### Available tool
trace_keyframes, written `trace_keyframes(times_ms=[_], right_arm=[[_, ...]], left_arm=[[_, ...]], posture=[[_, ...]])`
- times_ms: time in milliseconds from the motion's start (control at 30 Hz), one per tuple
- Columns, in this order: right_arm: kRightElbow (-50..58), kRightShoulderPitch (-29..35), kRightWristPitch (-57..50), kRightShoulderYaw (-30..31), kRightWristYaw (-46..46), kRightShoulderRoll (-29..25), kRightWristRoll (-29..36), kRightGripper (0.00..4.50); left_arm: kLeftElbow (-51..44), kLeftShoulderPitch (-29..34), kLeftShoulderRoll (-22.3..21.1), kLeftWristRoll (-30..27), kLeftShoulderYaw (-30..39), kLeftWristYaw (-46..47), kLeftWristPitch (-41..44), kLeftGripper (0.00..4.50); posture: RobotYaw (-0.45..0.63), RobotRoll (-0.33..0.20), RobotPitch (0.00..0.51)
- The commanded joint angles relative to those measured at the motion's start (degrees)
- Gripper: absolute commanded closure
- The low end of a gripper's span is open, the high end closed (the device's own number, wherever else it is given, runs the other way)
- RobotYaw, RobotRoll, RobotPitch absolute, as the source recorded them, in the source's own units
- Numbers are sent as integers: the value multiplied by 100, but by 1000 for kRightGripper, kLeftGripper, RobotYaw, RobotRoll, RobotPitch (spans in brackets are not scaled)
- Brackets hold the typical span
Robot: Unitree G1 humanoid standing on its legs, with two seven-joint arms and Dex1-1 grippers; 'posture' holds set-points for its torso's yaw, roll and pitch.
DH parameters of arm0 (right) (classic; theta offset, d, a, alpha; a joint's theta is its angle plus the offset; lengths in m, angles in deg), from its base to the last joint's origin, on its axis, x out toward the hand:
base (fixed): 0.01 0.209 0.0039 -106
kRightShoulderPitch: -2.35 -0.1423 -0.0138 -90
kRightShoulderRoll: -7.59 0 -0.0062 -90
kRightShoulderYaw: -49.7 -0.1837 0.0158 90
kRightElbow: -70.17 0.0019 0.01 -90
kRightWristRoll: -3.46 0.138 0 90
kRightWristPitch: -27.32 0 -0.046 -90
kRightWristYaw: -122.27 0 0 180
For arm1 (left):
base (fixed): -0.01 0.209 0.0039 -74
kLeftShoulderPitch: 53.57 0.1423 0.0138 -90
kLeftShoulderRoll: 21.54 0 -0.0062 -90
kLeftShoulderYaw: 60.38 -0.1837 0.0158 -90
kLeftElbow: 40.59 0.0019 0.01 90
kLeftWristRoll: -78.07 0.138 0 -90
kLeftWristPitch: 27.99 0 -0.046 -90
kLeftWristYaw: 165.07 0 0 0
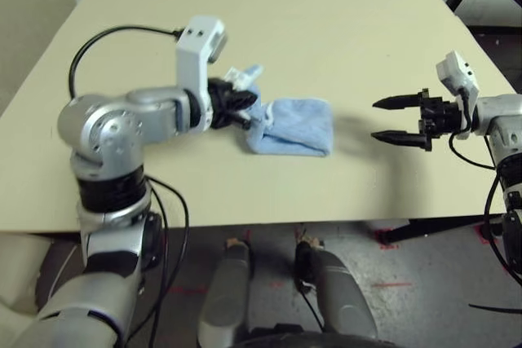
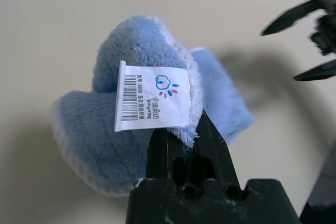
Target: Fold the towel and set it aside.
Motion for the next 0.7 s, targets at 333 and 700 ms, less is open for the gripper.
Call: trace_keyframes(times_ms=[333, 700], right_arm=[[290, 379, 20, -109, 73, -8, 50, 0], [490, 561, -58, -122, 185, 0, 75, 0]], left_arm=[[1075, -403, 701, 635, -1378, -637, -1006, 4465], [1854, -104, 1200, 1392, -1992, -892, -1939, 3751]], posture=[[140, 0, 152], [116, 0, 153]])
